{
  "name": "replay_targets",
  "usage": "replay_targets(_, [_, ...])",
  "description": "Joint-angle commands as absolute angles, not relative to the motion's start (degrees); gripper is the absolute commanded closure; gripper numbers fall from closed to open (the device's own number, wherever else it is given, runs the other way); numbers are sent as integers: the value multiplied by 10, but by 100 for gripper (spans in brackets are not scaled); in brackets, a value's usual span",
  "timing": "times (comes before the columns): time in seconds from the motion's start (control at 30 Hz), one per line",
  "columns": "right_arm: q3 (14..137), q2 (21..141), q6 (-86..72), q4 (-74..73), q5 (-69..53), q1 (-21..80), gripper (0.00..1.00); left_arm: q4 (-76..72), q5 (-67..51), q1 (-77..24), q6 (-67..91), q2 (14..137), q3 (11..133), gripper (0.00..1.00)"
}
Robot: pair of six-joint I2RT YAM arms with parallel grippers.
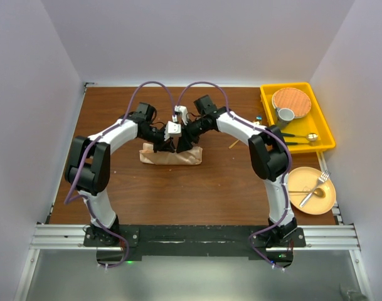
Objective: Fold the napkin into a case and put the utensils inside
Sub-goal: Pass from the left arm to the right, then turn over the smaller rectangle-folded napkin at the center of the board.
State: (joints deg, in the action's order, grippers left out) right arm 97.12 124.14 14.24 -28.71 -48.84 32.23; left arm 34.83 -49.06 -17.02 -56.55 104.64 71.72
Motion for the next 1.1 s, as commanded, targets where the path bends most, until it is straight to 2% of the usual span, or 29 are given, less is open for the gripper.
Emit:
replay_targets(0.0, [974,1245,168,-291,-473,331,43,330,-519,-174,-570,1020,719,100])
replay_targets(0.23, [956,1240,169,-280,-454,334,52,328,-520,-174,-568,1020,718,100])
replay_targets(0.33, [952,1244,172,-279,-448,335,58,329,-519,-174,-568,1021,717,100])
replay_targets(0.47, [949,1241,172,-276,-444,336,78,331,-517,-173,-575,1024,713,100])
replay_targets(0.5, [949,1238,171,-275,-444,335,88,331,-515,-174,-575,1023,713,100])
replay_targets(0.57, [951,1234,167,-274,-446,335,99,328,-515,-173,-573,1023,713,100])
replay_targets(0.6, [952,1231,167,-275,-445,335,100,328,-514,-173,-567,1022,713,100])
replay_targets(0.63, [953,1227,164,-275,-444,335,100,323,-513,-173,-561,1017,715,97])
replay_targets(0.67, [956,1223,162,-275,-443,336,100,322,-511,-171,-554,1014,717,84])
replay_targets(0.77, [957,1204,167,-273,-427,335,100,288,-532,-138,-490,994,723,62])
replay_targets(0.87, [957,1186,185,-266,-387,336,100,247,-564,-78,-335,982,748,54])
replay_targets(0.97, [950,1164,201,-242,-333,335,100,225,-566,-30,-260,969,772,52])
replay_targets(1.07, [953,1148,224,-209,-290,334,100,218,-546,-4,-253,943,766,51])
